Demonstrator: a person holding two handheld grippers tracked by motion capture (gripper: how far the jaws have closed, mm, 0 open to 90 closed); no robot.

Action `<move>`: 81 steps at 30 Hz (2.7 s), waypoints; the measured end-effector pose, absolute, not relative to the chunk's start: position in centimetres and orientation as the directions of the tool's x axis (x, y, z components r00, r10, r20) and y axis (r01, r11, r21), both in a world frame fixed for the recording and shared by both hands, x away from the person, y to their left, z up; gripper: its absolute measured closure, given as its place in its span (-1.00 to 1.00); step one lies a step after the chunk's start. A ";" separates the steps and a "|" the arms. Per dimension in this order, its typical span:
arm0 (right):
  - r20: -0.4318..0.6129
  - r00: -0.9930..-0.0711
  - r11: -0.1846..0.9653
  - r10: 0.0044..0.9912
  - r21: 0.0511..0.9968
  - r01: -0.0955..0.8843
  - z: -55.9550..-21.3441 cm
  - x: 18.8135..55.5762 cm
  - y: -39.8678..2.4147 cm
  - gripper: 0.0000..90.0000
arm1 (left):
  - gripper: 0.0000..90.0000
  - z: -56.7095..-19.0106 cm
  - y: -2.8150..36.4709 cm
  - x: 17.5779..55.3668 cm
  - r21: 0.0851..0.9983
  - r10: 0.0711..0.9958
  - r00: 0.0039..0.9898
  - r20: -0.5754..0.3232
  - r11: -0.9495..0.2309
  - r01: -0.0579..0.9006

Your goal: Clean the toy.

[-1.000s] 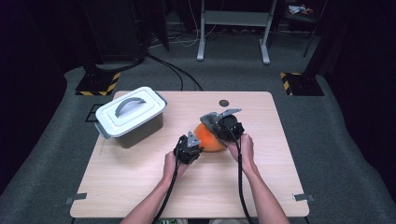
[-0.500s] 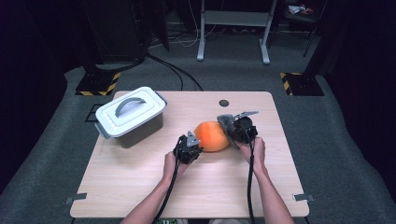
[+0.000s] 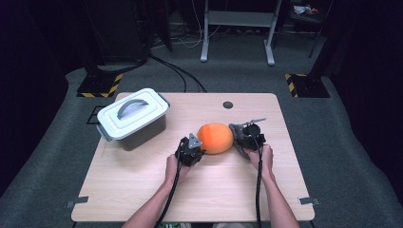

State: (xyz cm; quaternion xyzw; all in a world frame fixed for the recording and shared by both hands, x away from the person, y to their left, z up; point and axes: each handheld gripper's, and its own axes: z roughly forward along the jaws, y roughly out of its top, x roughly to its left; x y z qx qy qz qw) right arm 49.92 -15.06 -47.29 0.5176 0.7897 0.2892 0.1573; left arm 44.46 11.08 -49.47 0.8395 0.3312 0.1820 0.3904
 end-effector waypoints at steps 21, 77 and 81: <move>-0.003 -0.593 0.415 0.805 0.717 0.560 -39.4 47.8 -8.6 0.68 | 0.80 -49.3 10.6 44.2 0.777 0.686 0.725 0.062 -0.489 0.396; -0.016 -0.419 0.337 0.908 0.623 0.705 -46.1 50.5 -13.8 0.69 | 0.80 -49.6 10.8 44.6 0.767 0.690 0.722 0.047 -0.488 0.416; -0.007 -0.415 0.338 0.910 0.593 0.731 -47.6 50.7 -14.1 0.69 | 0.80 -49.6 10.9 44.7 0.771 0.690 0.723 0.046 -0.485 0.414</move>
